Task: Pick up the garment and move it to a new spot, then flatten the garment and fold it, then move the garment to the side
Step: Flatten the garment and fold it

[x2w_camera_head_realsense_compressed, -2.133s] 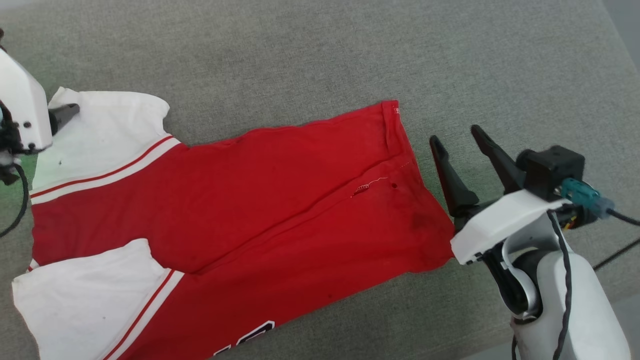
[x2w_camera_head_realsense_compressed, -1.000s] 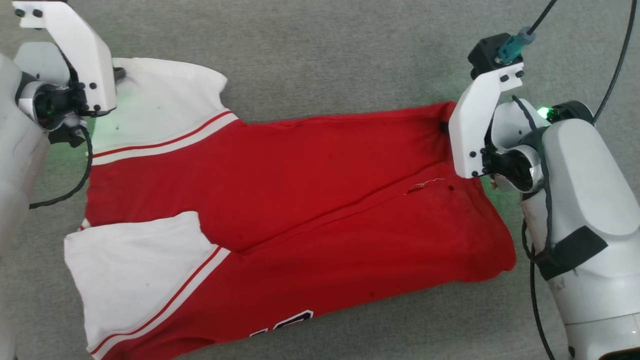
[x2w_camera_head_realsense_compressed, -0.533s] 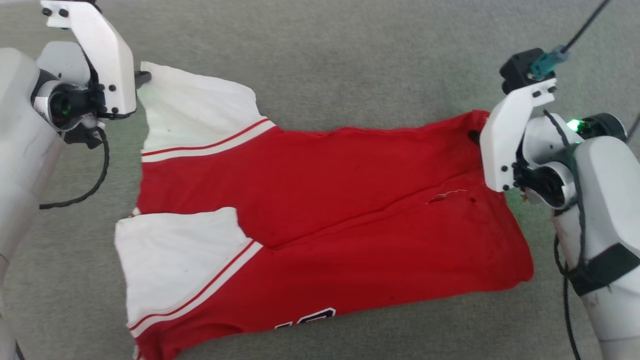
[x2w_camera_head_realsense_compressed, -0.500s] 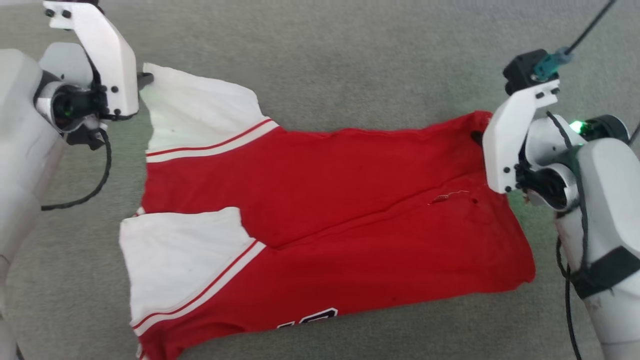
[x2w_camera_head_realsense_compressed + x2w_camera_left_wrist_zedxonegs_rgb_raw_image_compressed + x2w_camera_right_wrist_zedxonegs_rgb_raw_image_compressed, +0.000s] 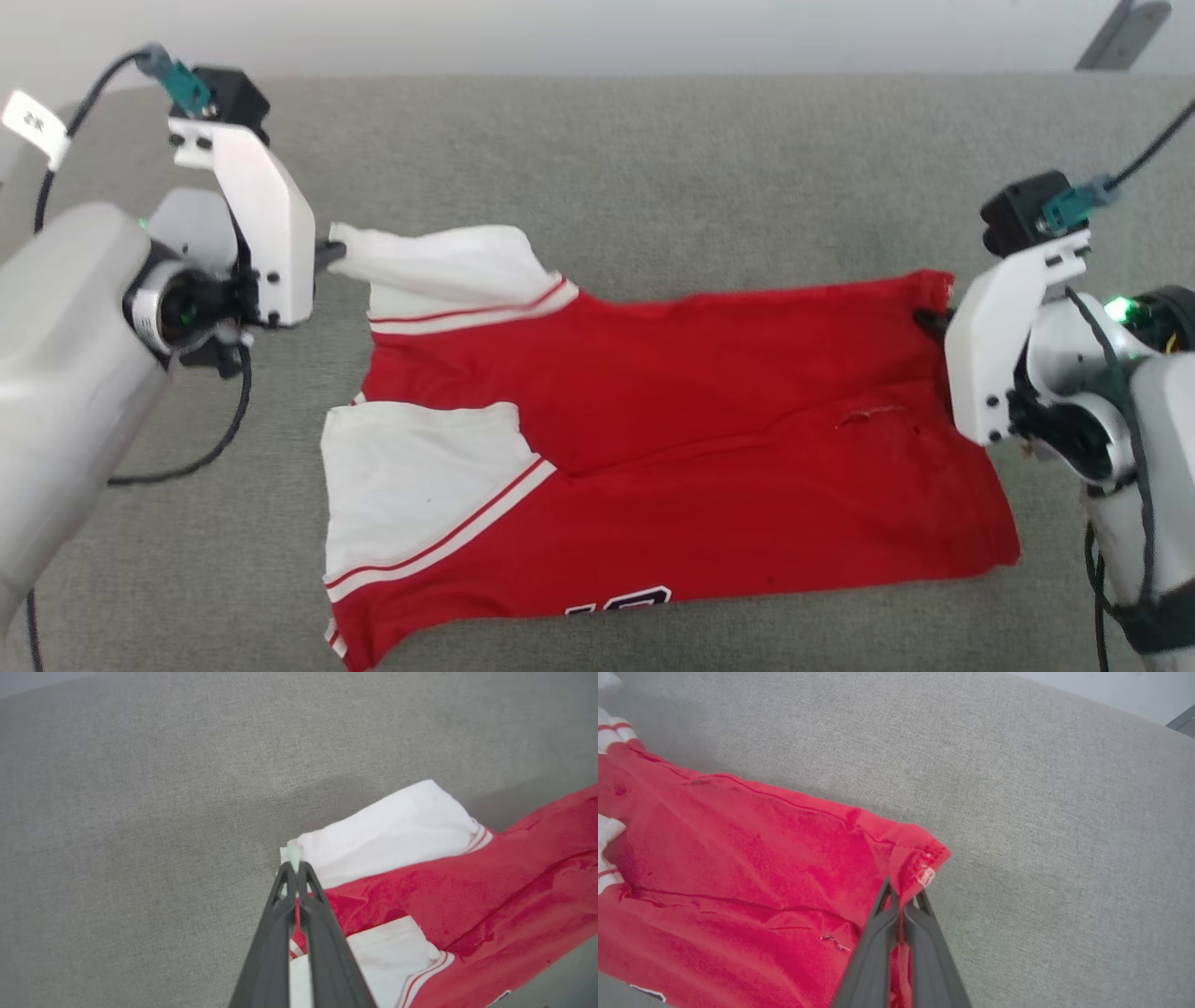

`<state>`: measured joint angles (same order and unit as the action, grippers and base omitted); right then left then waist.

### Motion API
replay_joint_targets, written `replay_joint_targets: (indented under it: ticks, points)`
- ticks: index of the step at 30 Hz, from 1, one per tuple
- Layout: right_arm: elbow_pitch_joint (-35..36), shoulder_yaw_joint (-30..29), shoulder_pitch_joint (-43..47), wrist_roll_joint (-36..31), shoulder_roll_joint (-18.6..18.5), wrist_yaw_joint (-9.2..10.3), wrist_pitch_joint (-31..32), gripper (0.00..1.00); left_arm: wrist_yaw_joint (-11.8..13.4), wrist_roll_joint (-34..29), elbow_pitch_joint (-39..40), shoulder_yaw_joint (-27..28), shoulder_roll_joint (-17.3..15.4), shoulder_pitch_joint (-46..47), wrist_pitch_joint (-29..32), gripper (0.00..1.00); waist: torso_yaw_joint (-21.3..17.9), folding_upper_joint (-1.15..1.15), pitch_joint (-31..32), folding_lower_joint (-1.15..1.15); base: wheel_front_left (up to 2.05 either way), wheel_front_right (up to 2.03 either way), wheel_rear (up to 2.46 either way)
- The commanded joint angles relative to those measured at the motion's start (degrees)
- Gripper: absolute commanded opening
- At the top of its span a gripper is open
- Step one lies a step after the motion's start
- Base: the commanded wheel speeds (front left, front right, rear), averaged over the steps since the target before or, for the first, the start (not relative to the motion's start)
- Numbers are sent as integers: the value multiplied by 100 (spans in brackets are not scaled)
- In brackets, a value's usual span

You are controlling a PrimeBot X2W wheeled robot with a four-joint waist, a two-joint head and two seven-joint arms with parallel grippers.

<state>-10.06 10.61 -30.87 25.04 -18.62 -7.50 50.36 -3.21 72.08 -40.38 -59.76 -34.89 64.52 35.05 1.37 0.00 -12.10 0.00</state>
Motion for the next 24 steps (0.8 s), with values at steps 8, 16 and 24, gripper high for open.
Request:
replay_joint_targets:
  ticks: [8, 16, 24]
  points:
    - [734, -234, 848, 229, -185, 2, 246, 0, 972, 268, 1912, 70, -724, -1075, -132, 0, 188, 0, 405, 0, 0, 0, 0]
    - [1010, -518, 1516, 270, -103, 2, 525, 0, 1855, 567, 3556, 88, -1364, -2200, -403, 0, 186, 0, 509, 0, 0, 0, 0]
    - [615, -693, 1931, 214, 146, 2, 582, 0, 2037, 832, 3807, -35, -1335, -2949, -668, 0, 176, 0, 546, 0, 0, 0, 0]
